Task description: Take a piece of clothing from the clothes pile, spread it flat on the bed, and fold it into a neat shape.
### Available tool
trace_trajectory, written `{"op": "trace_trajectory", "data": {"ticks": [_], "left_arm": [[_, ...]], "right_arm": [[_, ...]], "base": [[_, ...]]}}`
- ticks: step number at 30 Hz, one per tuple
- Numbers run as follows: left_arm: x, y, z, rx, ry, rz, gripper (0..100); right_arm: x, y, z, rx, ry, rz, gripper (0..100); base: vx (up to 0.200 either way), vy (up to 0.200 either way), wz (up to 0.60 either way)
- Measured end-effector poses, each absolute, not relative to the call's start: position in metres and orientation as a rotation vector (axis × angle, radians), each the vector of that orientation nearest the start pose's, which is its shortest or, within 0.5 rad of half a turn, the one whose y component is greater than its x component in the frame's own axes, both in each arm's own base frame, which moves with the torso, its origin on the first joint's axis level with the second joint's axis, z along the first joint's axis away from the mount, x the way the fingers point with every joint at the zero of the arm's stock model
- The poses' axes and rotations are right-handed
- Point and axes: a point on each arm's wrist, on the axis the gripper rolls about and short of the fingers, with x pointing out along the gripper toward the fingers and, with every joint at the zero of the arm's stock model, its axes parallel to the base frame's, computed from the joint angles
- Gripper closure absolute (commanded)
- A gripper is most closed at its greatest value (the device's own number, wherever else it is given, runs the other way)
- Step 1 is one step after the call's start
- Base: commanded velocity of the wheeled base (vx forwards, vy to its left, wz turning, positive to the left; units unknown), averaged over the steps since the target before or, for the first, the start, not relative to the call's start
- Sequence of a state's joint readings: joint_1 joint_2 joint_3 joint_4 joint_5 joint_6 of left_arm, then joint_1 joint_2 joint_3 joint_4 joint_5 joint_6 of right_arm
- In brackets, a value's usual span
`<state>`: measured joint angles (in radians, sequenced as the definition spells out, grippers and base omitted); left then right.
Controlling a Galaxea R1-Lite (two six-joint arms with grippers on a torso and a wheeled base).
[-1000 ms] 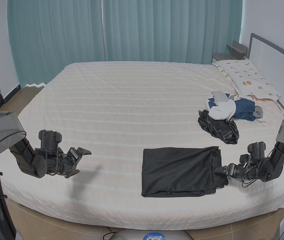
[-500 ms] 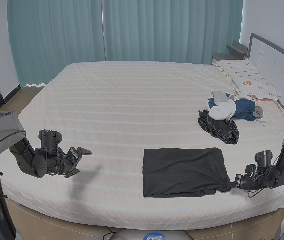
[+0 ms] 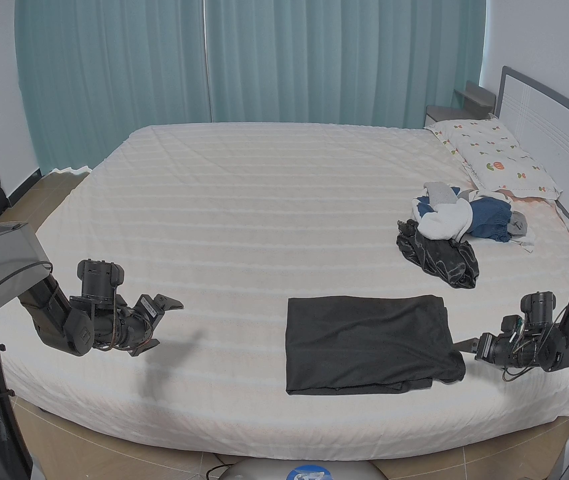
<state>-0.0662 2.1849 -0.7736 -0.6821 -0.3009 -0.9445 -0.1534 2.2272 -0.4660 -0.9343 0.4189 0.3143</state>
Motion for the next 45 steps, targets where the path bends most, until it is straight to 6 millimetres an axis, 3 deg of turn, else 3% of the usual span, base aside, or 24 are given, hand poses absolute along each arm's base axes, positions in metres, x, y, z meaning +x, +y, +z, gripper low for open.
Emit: {"op": "trace_trajectory", "data": {"ticks": [8,16,17,25,43,44,45], "left_arm": [[0.35,-0.03,0.017,-0.976,0.842,0.02,0],[0.35,-0.03,0.017,-0.976,0.843,0.02,0],[0.35,-0.03,0.017,-0.976,0.843,0.02,0],[0.349,-0.03,0.017,-0.976,0.843,0.02,0],[0.349,-0.03,0.017,-0.977,0.844,0.02,0],[0.349,-0.03,0.017,-0.976,0.844,0.021,0],[0.349,-0.03,0.017,-0.976,0.844,0.02,0]], "right_arm": [[0.34,-0.033,-0.007,0.582,0.705,0.089,0],[0.396,-0.015,-0.019,0.597,0.655,0.065,0],[0.403,-0.013,-0.021,0.604,0.655,0.064,100],[0.433,-0.005,-0.038,0.683,0.649,0.042,100],[0.434,-0.024,-0.05,0.784,0.624,-0.025,100],[0.434,-0.024,-0.051,0.783,0.626,-0.025,0],[0.433,-0.024,-0.051,0.781,0.628,-0.026,0]], "base": [[0.0,0.0,0.0],[0.0,0.0,0.0],[0.0,0.0,0.0],[0.0,0.0,0.0],[0.0,0.0,0.0],[0.0,0.0,0.0],[0.0,0.0,0.0]]}}
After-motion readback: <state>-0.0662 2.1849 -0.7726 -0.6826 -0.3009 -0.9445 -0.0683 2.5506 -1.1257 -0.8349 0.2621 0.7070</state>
